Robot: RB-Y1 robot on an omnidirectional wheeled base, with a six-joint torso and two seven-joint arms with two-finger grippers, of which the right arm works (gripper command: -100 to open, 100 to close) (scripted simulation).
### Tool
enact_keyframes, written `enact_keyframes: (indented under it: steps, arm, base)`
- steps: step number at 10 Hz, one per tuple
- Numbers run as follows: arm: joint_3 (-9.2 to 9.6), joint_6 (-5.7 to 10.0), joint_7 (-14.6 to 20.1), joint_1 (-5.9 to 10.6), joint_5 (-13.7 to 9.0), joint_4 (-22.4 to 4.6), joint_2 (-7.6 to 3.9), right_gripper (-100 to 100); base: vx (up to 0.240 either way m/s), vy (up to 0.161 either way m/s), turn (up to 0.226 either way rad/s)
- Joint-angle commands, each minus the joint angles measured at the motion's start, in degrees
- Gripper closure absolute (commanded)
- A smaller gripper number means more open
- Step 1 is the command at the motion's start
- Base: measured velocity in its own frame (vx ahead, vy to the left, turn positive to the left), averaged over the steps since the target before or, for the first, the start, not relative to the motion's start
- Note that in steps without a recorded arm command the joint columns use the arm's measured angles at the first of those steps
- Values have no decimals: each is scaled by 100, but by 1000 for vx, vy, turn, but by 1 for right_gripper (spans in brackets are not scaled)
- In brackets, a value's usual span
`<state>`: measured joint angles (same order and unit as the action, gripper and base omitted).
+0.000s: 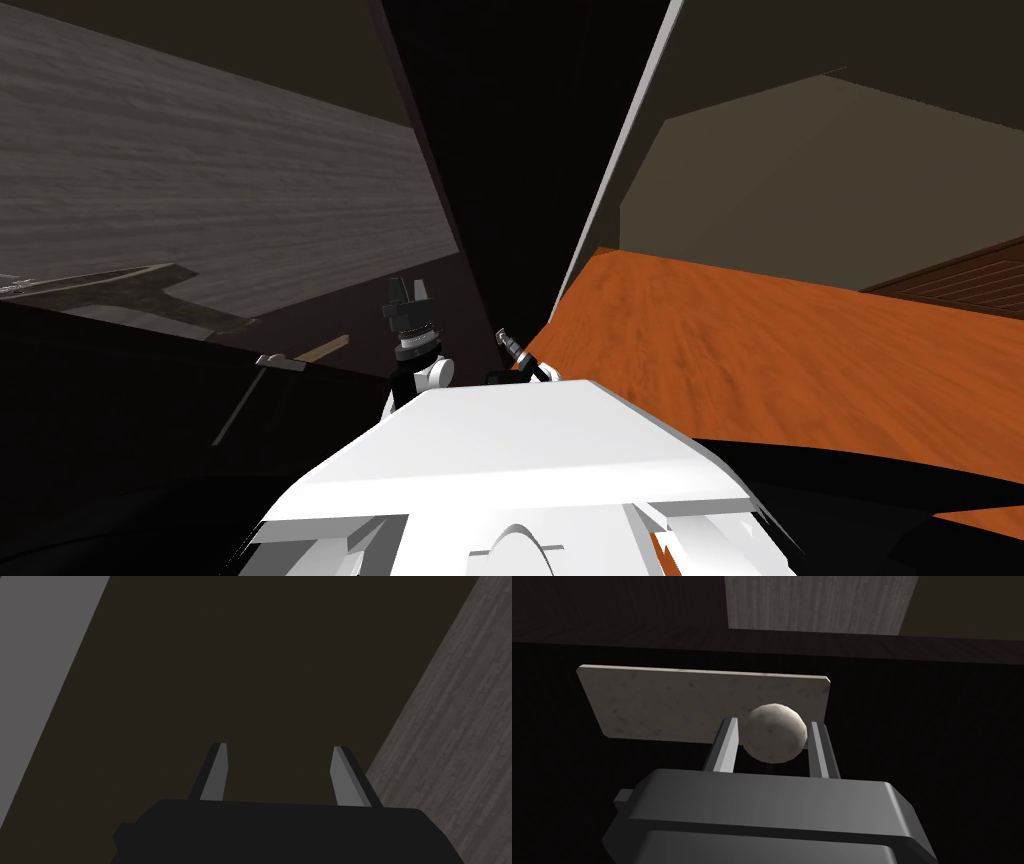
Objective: Push the door open
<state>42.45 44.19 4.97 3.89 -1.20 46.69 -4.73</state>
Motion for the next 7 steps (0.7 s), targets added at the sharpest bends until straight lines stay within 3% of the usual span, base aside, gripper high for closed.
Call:
enact_keyframes:
  steps: [1,4,7]
  arm:
    - [1,7,3,-7,-1,1,-5,100]
    - [1,7,3,-7,-1,1,-5,100]
    - [-207,-12,-55,12,-41,-73,-30,100]
  base:
    - [-11,-13,3]
    - [-6,-5,-3]
    - [65,131,-34]
